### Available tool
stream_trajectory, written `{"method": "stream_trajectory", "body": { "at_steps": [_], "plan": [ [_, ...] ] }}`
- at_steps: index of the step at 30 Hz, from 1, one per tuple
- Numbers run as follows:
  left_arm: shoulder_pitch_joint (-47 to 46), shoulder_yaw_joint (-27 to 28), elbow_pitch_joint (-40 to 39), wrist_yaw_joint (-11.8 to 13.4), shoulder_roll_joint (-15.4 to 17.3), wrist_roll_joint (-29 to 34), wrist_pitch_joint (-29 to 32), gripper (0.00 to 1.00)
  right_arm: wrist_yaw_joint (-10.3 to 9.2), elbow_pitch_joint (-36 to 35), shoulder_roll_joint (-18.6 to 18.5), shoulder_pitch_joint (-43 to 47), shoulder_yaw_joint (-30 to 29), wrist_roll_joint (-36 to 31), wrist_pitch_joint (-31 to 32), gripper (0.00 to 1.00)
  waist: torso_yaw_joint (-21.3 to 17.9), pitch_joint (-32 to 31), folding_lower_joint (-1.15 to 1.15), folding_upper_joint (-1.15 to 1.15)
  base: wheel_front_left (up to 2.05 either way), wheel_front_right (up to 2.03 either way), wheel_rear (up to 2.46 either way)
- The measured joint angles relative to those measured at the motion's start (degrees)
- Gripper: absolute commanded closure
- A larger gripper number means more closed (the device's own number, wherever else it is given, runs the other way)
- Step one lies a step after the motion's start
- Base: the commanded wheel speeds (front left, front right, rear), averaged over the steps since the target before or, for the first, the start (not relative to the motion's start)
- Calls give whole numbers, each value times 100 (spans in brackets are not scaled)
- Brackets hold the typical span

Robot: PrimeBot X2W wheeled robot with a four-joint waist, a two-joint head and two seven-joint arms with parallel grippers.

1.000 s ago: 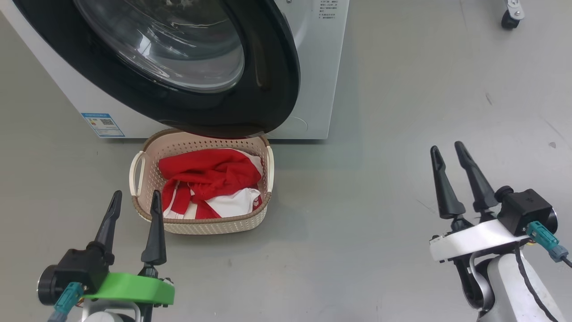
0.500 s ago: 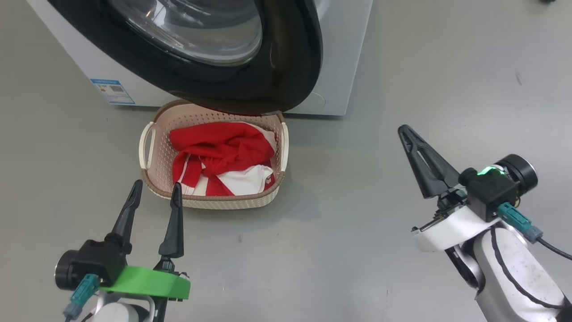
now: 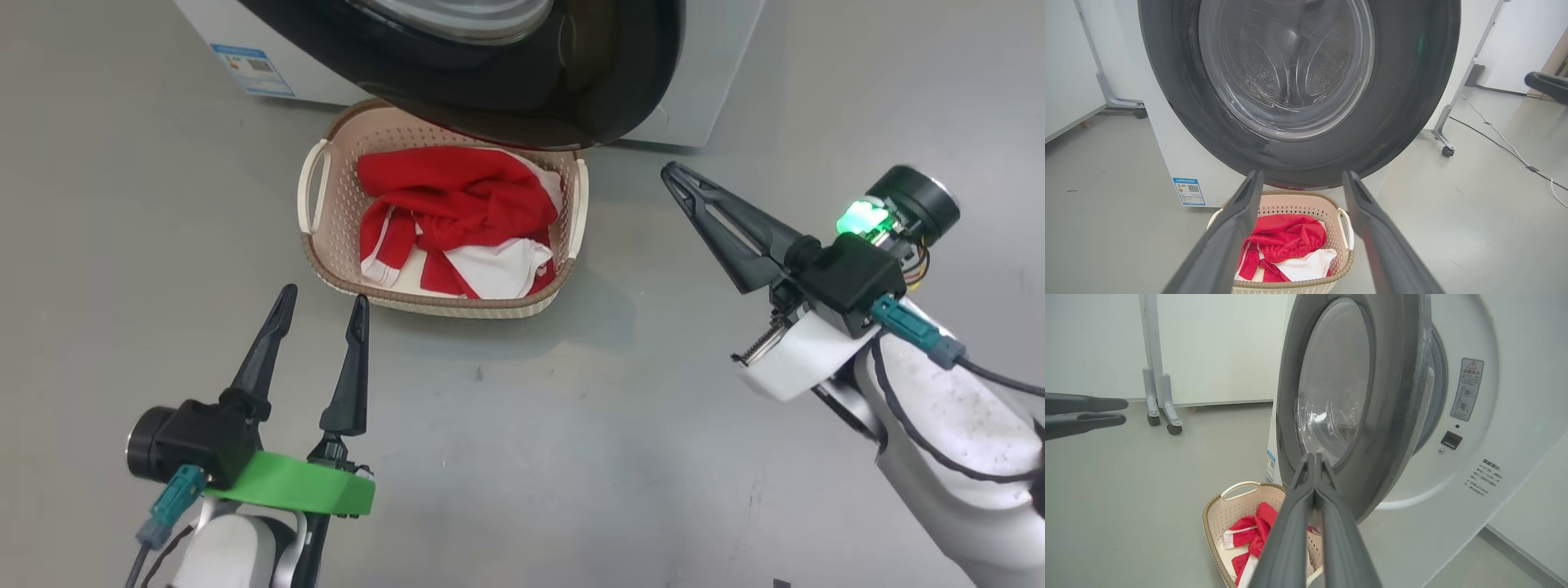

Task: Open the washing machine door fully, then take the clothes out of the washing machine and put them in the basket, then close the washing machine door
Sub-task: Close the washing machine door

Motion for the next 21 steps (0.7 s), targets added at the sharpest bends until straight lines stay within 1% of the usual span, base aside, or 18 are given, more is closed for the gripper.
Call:
{"method": "stream_trajectory", "body": {
  "at_steps": [4,8,14,21],
  "plan": [
    [-205,-36,-33,0,-5,-3,0,0,0,5,-151,-486,123,77,104,100,151,239,0,0,0,0,0],
    [-355,-168,-118,2,-11,-138,-12,0,0,70,-301,-893,159,187,144,100,303,475,0,0,0,0,0],
    [-525,-371,-149,37,-24,-279,-15,0,0,225,-510,-1254,154,383,185,100,542,780,0,0,0,0,0],
    [-632,-399,-174,124,-34,-321,-15,0,0,452,-656,-1627,75,521,181,100,784,1082,0,0,0,0,0]
  ]
}}
